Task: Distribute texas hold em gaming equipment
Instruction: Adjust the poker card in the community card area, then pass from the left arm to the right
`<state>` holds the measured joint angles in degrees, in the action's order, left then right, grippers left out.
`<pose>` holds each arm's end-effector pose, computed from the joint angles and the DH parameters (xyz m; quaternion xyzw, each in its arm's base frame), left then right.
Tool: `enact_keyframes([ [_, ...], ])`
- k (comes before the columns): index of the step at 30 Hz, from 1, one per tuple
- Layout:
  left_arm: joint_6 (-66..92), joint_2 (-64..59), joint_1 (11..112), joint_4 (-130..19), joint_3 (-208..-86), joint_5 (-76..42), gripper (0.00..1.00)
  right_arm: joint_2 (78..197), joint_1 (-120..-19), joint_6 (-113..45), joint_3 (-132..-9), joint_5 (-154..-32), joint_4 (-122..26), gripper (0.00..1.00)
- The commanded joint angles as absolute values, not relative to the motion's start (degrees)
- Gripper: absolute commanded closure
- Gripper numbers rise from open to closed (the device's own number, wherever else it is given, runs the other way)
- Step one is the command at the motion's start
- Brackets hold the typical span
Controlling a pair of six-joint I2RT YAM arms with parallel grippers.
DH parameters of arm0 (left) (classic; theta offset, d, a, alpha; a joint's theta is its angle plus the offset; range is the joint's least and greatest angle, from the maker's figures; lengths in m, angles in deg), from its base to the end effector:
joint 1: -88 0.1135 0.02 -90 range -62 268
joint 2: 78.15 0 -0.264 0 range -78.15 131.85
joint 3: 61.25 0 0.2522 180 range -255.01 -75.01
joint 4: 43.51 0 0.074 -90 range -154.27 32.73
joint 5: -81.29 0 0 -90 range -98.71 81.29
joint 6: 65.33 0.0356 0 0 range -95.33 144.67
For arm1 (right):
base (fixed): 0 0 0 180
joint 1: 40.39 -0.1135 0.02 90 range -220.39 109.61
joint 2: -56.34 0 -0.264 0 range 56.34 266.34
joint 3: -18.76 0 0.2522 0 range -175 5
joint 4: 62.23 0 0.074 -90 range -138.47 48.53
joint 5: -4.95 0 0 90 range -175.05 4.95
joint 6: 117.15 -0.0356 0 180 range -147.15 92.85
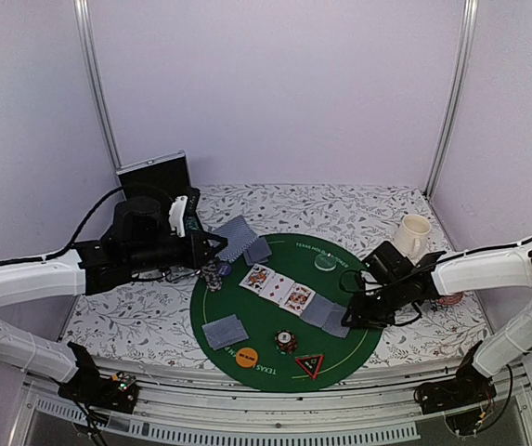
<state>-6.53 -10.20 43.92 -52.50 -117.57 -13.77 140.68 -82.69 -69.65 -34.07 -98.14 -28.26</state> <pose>0.1920 -0.1903 0.2688 0.1171 0.8134 -0.3760 0.4281 0.1825 0.1770 0.1455 -0.0225 0.9709 0.2245 0.0807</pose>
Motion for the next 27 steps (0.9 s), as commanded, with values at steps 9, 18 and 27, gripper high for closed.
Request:
enact_keyframes([
  [9, 1.19, -9.9, 41.46, -45.5, -118.72, -27.42, 1.0, 130.05, -87.09, -46.08, -50.93, -112.77, -39.43, 0.42],
  [18, 6.58, -9.53, 34.8, -42.76, -120.35, -34.99, 1.0, 136.47, -89.72, -39.86, -58.38, -122.61, -48.28, 0.28],
  [27, 6.91, -7.96, 34.3, -42.0, -121.18, -36.47, 1.0, 137.97, -90.75, -37.84, -59.02, -125.3, -45.78, 0.86],
])
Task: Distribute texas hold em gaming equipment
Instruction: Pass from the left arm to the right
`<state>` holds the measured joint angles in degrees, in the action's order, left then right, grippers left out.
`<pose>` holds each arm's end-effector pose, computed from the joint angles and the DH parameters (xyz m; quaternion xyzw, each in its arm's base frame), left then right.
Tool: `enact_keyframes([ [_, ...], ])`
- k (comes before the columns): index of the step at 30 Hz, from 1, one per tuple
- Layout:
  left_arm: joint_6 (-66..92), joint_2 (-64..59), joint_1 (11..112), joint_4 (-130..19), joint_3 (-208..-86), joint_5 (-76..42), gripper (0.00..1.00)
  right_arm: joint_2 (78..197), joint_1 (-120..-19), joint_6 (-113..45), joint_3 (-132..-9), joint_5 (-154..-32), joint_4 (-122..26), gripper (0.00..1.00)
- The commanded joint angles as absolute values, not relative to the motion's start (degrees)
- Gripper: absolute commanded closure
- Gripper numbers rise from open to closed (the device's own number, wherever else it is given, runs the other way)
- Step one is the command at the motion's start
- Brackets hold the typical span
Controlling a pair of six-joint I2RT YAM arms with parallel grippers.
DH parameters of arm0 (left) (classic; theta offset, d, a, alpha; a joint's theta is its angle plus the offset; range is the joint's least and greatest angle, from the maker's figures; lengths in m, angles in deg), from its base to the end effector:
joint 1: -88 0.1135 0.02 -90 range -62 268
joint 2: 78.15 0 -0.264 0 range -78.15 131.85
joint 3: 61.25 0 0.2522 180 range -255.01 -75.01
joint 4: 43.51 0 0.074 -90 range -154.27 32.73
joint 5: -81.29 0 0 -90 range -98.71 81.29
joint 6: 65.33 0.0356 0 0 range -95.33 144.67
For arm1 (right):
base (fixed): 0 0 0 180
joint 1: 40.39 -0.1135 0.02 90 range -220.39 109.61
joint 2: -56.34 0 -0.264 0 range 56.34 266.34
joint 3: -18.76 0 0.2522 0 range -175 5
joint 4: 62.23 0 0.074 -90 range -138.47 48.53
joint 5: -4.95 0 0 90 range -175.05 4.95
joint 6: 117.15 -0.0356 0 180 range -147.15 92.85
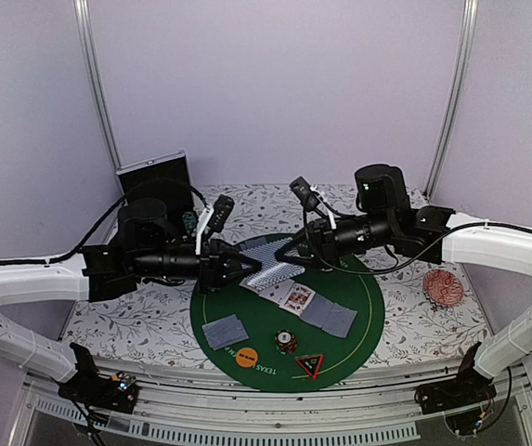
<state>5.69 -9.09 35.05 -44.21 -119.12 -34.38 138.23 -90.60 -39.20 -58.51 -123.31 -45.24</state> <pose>0.1545 -0.2303 0.2893 0.3550 0.6832 -0.5004 0.3959 0.1936 0.2669 0.3170 -0.4295 0.6783 0.5065 0.3144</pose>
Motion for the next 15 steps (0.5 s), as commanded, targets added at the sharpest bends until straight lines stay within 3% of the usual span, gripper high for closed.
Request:
enact_keyframes([
  [1, 6.96, -7.66, 34.23, -42.18, -121.42, -36.65, 1.0, 137.86, -90.75, -38.12, -58.92, -125.41, -46.07, 0.95],
  [5, 7.36, -7.05, 34.08, -43.52, -122.46, -35.94, 1.0, 137.0, -90.4, -39.62, -58.22, -122.21, -45.78, 0.98],
  [6, 7.48, -7.04, 34.12, -44.05, -122.69, -35.01, 0.89, 136.65, -89.72, -40.17, -57.78, -121.71, -45.6, 0.98],
  [8, 7.49, -7.04, 34.12, -46.21, -123.27, -29.67, 0.44, 135.6, -87.1, -42.41, -55.86, -120.52, -45.36, 0.98],
  [9, 7.3, -7.04, 34.19, -47.97, -123.81, -25.0, 0.27, 134.64, -84.99, -44.89, -54.35, -119.23, -45.12, 0.98],
  [10, 7.15, -6.85, 34.39, -50.22, -124.4, -20.34, 0.17, 133.31, -81.49, -47.21, -52.3, -117.17, -44.76, 0.98],
  [12, 6.87, -6.26, 35.04, -53.88, -125.18, -12.45, 0.08, 130.36, -75.32, -52.35, -47.61, -111.58, -42.98, 0.98],
  [15, 5.67, -4.45, 36.63, -58.16, -126.36, -8.04, 0.04, 125.71, -66.0, -57.94, -40.01, -105.68, -41.37, 0.98],
])
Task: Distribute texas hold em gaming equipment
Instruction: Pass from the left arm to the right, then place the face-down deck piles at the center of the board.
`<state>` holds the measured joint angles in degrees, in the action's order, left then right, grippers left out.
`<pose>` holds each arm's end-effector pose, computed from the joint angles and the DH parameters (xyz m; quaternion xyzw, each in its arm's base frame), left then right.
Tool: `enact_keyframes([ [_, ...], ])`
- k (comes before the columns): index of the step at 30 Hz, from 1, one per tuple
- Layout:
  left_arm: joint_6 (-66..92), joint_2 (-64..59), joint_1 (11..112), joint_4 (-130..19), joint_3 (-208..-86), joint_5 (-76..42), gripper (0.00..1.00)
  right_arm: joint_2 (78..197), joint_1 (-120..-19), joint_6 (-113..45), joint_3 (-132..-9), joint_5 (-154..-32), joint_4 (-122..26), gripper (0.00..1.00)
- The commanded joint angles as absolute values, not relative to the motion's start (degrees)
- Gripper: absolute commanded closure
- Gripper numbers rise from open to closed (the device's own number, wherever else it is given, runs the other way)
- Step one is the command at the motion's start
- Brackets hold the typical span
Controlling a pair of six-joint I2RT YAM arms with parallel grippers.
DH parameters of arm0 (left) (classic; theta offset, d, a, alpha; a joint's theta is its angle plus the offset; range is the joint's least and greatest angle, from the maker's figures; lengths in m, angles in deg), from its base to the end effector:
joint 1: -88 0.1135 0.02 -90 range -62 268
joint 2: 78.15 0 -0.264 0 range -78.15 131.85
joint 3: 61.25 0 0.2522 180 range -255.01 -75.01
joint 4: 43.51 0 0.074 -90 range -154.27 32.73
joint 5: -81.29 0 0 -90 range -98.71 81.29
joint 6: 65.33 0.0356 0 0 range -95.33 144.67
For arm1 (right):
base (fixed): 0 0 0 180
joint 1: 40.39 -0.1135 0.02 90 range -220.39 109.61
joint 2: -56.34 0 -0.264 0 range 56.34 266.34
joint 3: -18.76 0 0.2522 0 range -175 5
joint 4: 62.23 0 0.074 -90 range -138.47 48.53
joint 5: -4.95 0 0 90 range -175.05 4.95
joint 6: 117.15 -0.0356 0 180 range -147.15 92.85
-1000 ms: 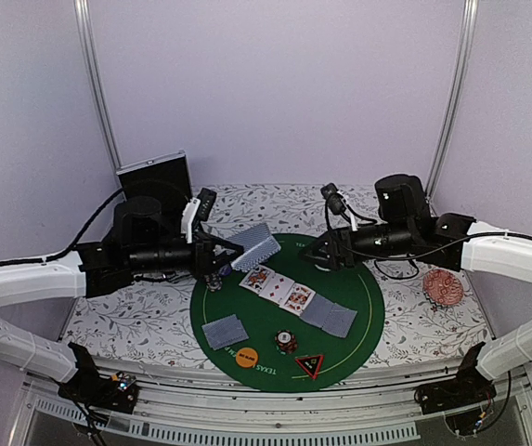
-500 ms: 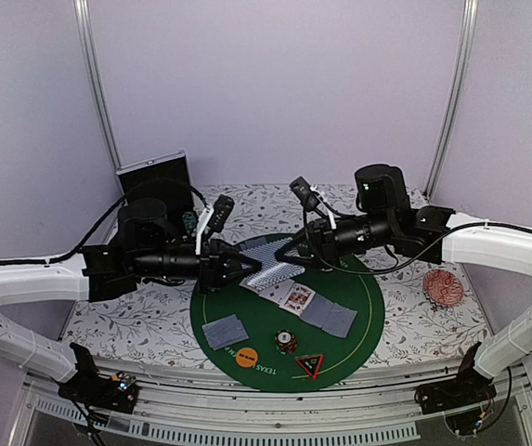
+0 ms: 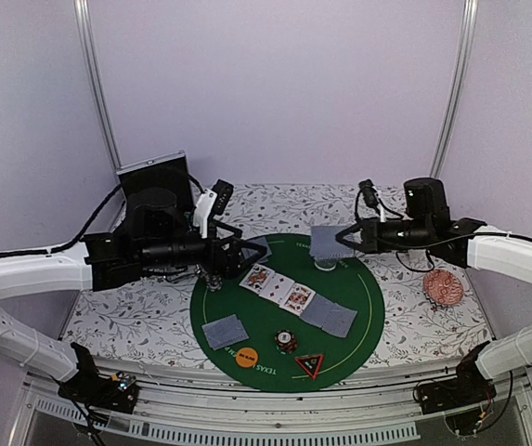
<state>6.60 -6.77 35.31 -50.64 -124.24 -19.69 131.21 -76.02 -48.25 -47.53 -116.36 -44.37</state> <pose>0.1705 -0.2349 0.2977 0.2911 0.7393 -0.4109 0.4470 0.2282 0.1863 0.2842 -0.2445 0.7940 0.4428 0.3373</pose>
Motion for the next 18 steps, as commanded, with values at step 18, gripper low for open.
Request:
enact_keyframes([
  [18, 5.76, -2.06, 37.41, -62.35, -127.41, -6.42, 0.04, 126.47, -48.81, -69.38, -21.22, -101.11, -53.7, 0.98],
])
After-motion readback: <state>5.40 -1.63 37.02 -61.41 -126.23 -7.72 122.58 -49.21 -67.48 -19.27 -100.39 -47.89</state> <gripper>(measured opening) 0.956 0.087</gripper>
